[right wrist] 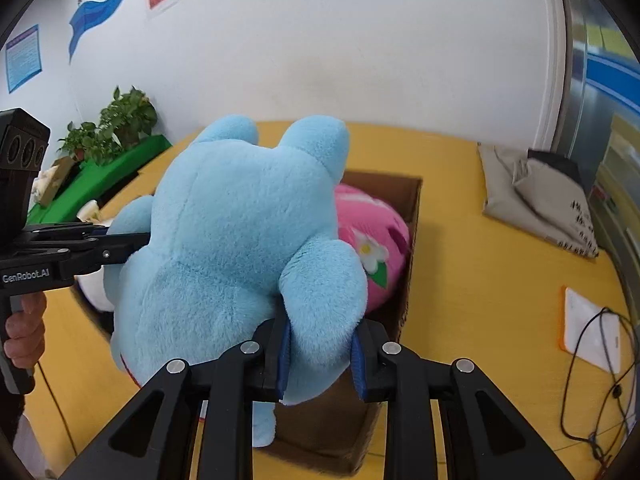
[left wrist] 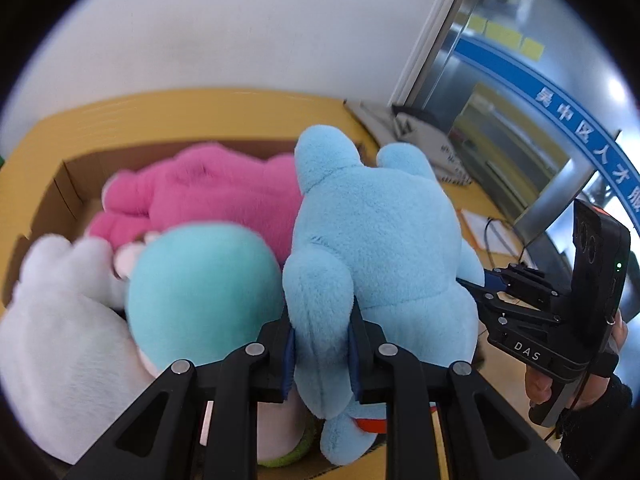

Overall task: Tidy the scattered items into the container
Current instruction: 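Lift the light blue plush with both grippers and lower it into the box, then open both grippers and pull back from the box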

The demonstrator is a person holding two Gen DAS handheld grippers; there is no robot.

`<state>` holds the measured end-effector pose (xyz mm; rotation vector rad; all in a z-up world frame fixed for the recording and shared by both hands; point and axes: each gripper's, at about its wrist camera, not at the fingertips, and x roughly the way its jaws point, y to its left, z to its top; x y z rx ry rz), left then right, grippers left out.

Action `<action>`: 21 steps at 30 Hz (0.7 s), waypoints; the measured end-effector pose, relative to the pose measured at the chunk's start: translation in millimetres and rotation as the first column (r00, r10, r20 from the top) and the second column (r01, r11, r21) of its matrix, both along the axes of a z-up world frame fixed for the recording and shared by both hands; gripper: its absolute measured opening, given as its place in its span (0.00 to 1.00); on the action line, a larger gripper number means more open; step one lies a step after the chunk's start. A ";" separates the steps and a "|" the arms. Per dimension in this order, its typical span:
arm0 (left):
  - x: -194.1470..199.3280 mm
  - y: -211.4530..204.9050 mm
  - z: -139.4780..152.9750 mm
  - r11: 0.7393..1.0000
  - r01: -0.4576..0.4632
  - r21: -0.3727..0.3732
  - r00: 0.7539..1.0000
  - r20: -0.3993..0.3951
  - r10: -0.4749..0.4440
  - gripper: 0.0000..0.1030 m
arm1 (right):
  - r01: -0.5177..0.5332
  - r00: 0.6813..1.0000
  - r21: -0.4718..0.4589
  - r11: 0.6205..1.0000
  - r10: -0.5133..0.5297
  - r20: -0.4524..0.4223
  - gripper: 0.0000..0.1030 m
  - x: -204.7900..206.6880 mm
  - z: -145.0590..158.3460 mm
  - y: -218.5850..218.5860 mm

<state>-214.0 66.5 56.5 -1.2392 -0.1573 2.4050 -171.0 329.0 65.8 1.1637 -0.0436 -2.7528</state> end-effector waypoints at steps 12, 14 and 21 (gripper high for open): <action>24.8 -0.8 -26.1 0.999 0.052 0.001 0.998 0.021 -0.052 0.27 | 0.018 0.998 0.029 0.999 -0.020 0.056 0.34 10.0 -43.4 14.3; 32.0 -10.1 -15.8 1.000 0.026 0.008 1.000 0.004 -0.026 0.29 | 0.020 0.998 0.044 0.999 -0.022 0.052 0.36 18.6 -40.2 10.9; 89.6 -54.0 32.7 0.996 -0.084 0.006 0.986 -0.144 0.084 0.73 | 0.102 0.991 -0.030 0.994 -0.105 -0.085 1.00 66.6 -3.8 11.6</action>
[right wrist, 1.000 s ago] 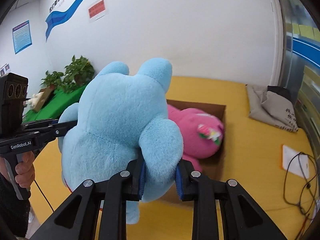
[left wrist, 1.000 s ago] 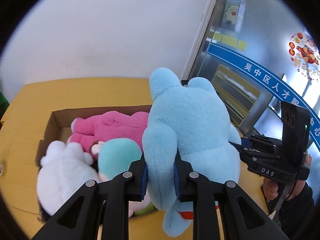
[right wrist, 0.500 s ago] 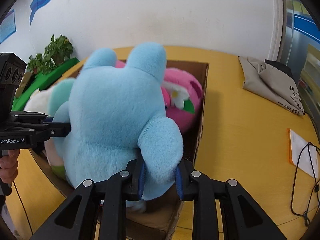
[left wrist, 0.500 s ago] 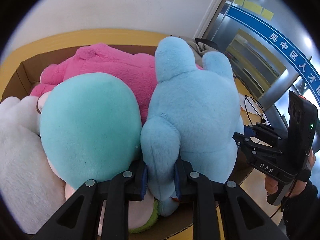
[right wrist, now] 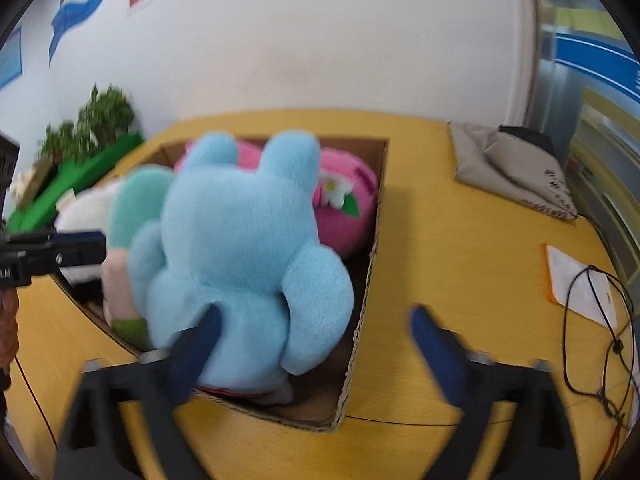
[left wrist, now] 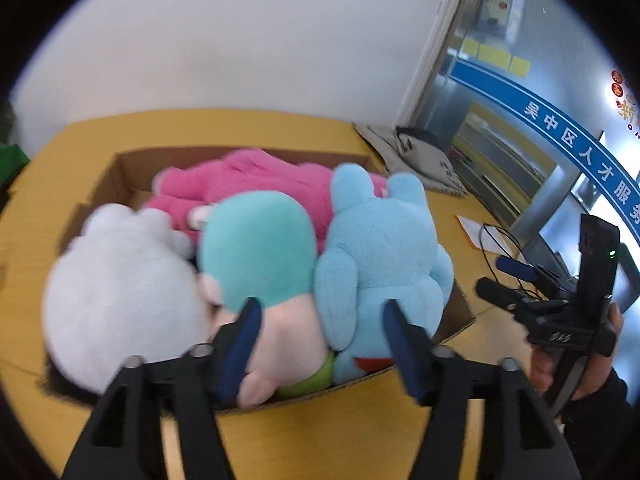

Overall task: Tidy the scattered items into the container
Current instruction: 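Open both grippers and pull back from the box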

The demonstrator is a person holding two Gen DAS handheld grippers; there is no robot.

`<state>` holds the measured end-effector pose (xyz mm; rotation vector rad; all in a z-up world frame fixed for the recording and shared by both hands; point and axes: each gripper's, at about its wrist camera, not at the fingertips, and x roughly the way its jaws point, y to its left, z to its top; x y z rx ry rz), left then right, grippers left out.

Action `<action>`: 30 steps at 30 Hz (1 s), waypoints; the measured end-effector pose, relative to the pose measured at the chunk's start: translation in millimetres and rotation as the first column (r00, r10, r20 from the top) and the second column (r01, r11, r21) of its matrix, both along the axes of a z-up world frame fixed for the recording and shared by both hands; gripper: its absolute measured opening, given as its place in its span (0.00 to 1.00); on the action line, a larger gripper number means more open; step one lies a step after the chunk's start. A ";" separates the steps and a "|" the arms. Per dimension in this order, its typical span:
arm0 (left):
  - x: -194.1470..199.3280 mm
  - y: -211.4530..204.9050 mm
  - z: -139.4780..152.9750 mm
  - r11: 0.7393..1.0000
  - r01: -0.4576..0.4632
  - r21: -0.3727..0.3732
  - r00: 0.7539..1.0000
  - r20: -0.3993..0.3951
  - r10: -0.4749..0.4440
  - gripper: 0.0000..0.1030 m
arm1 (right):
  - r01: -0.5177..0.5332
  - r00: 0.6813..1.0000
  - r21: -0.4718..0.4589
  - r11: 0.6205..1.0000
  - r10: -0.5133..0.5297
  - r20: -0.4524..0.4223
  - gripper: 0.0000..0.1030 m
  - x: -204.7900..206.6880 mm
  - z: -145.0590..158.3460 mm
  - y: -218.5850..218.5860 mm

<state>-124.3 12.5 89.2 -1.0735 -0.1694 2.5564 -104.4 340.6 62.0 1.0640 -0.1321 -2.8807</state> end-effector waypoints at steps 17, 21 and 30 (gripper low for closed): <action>122.8 -30.2 -1.9 0.976 -0.207 -0.071 0.973 -0.121 0.197 0.77 | 0.099 0.994 0.045 0.994 -0.101 0.038 1.00 93.6 5.4 -99.4; 130.1 -31.0 -4.4 0.977 -0.201 -0.075 0.974 -0.118 0.191 0.77 | 0.105 0.994 0.084 0.991 -0.106 0.006 1.00 107.6 9.9 -115.0; 137.9 -30.0 -11.2 0.981 -0.189 -0.052 0.978 -0.100 0.183 0.77 | 0.136 0.991 0.115 0.984 -0.133 -0.031 1.00 117.3 20.7 -120.4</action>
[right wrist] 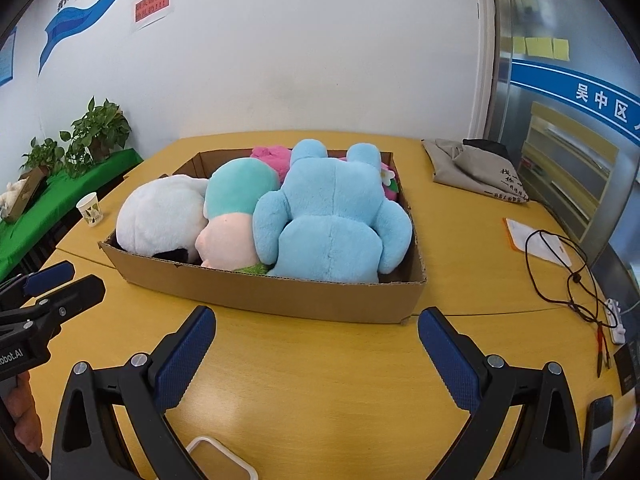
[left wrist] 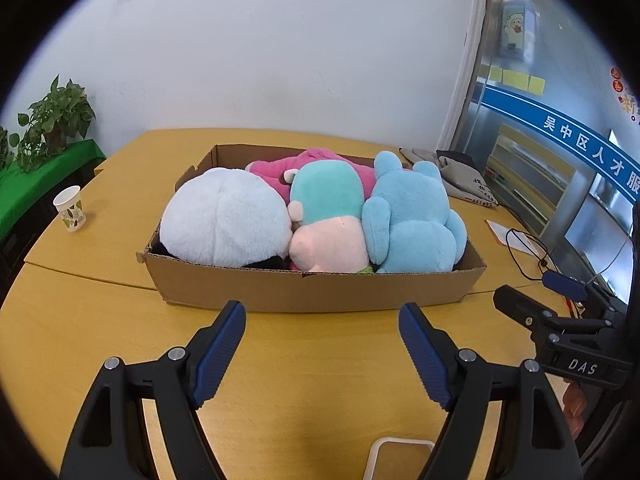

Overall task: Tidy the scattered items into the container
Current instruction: 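Open both grippers and pull back from the box, then move both tools down toward the clear phone case on the table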

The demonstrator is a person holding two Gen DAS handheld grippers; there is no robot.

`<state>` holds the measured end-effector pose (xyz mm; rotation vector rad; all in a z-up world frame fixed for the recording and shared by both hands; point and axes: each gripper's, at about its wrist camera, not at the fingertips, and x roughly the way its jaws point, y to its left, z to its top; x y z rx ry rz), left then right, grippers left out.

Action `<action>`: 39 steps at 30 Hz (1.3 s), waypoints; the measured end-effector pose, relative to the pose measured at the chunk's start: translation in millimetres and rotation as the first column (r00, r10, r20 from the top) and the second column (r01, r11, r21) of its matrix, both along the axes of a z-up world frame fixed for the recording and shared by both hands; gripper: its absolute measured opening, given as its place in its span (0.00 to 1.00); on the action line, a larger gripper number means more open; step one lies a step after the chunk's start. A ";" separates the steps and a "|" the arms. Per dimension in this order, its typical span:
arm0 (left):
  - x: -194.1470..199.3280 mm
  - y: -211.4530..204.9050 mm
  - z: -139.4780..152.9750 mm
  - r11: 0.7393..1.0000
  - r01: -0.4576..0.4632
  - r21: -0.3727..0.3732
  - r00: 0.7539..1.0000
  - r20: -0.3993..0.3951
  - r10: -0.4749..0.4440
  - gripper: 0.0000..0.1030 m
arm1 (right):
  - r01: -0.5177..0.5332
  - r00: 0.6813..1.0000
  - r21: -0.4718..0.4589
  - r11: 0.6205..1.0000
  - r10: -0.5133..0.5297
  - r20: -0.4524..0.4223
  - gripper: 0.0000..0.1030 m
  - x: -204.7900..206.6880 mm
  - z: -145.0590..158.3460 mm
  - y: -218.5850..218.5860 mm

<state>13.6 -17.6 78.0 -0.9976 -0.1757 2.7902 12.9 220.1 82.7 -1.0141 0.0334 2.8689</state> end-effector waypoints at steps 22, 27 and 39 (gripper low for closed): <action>-7.2 9.3 -9.8 0.999 0.033 0.000 0.998 0.048 -0.033 0.77 | -0.004 1.000 -0.018 1.000 0.004 0.009 1.00 -2.0 -4.9 6.9; -4.3 8.2 -14.2 0.999 0.038 0.000 0.997 0.067 -0.038 0.77 | -0.002 1.000 -0.033 0.999 0.002 0.019 1.00 -3.3 -9.2 10.9; 44.2 -4.3 -79.6 0.990 0.130 -0.055 0.949 0.295 -0.108 0.77 | -0.156 0.966 -0.101 0.983 0.173 0.194 1.00 27.9 -76.0 6.5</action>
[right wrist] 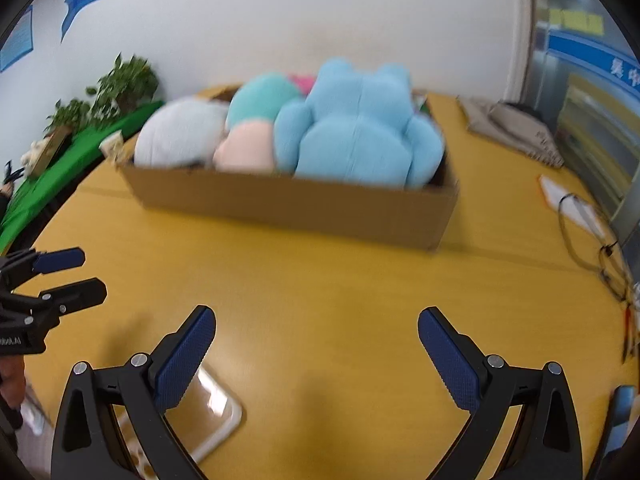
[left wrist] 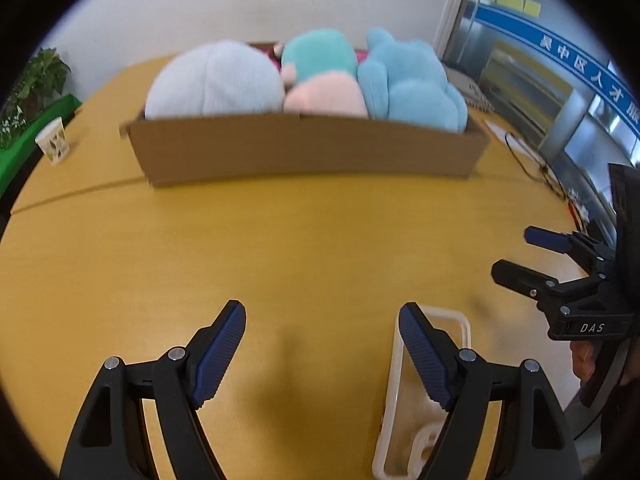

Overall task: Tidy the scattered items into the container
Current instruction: 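Move both tools down toward the clear phone case on the table, then close the left gripper on the case rim while the right gripper grips its other end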

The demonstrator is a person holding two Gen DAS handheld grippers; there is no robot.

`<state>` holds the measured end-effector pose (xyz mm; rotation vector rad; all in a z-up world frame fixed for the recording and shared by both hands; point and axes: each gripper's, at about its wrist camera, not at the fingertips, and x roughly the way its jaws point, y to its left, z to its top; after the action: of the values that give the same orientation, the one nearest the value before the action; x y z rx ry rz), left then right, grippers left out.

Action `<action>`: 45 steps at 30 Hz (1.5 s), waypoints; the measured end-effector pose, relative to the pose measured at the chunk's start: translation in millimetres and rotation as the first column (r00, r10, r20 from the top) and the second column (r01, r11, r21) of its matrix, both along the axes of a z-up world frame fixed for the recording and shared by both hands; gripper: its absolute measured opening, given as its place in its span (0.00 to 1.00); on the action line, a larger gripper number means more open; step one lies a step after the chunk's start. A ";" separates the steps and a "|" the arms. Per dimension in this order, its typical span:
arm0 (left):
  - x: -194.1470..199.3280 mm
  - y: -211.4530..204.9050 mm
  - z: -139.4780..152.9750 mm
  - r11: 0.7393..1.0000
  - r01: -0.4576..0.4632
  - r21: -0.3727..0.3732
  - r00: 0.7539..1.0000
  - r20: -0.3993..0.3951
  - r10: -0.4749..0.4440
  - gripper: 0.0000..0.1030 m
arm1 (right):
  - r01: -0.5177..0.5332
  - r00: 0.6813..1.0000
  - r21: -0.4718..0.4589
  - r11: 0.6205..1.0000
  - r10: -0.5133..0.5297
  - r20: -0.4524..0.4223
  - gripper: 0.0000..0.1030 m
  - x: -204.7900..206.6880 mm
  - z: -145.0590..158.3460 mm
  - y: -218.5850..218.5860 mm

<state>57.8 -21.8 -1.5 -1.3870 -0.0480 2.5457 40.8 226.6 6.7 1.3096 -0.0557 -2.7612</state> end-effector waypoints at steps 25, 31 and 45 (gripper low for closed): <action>43.7 42.1 -43.1 0.971 0.236 0.028 0.957 0.167 -0.237 0.18 | -0.188 0.969 -0.118 0.975 0.204 0.139 0.35 24.3 -46.6 -38.3; 33.9 40.9 -43.7 0.976 0.216 0.033 0.963 0.156 -0.218 0.08 | -0.207 0.963 -0.133 0.969 0.226 0.149 0.34 22.5 -46.5 -38.3; 32.8 35.6 -30.4 0.958 0.278 0.072 0.928 0.239 -0.287 0.65 | -0.613 0.790 0.144 0.777 0.604 0.102 0.96 42.4 -7.8 -42.8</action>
<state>90.6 13.8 -31.9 -1.5648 0.0575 2.1192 83.2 183.8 -1.1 1.1585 0.5233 -2.2026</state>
